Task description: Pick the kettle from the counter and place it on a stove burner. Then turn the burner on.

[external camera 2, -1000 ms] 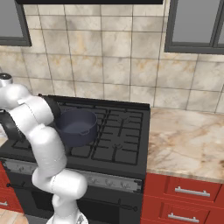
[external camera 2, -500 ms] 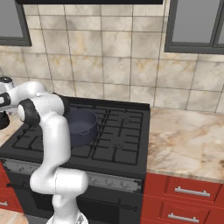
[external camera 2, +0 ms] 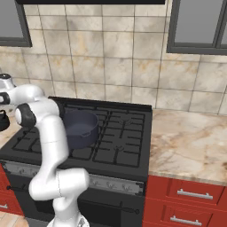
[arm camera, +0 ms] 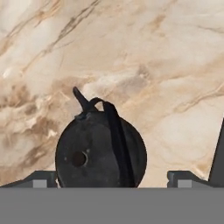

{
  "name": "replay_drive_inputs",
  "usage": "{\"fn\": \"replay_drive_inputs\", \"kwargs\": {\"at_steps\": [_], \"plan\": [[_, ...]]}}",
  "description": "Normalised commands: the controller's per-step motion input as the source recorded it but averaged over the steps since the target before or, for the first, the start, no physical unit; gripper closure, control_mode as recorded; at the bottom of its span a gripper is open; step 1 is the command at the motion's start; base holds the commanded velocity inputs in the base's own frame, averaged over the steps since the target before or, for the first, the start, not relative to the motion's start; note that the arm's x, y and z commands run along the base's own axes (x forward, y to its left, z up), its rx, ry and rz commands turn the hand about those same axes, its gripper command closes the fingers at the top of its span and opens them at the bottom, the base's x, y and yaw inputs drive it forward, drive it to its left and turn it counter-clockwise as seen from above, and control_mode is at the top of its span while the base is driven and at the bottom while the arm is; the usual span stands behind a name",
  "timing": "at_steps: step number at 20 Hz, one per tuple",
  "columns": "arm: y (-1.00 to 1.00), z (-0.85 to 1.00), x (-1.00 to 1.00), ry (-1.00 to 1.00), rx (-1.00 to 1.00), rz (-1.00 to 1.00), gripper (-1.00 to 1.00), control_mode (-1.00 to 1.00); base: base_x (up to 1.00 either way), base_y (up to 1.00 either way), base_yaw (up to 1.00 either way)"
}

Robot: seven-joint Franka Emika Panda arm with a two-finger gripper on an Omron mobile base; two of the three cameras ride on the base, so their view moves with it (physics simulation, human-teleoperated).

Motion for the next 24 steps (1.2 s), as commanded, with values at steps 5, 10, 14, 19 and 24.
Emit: {"fn": "replay_drive_inputs", "kwargs": {"at_steps": [5,10,14,19,24], "plan": [[0.0,-0.29,0.24,0.0,0.0,0.0,-1.0,-1.0,0.0,0.0,0.0],[0.0,-0.54,0.0,0.07,0.0,0.0,-1.0,-1.0,0.0,0.0,0.0],[0.08,-0.7,0.0,0.12,0.0,0.0,-1.0,-1.0,0.0,0.0,0.0],[0.11,-0.6,-0.08,0.1,0.0,0.0,-1.0,-1.0,0.0,0.0,0.0],[0.17,-0.4,-0.04,0.05,0.0,0.0,1.0,-1.0,0.0,0.0,0.0]]}}
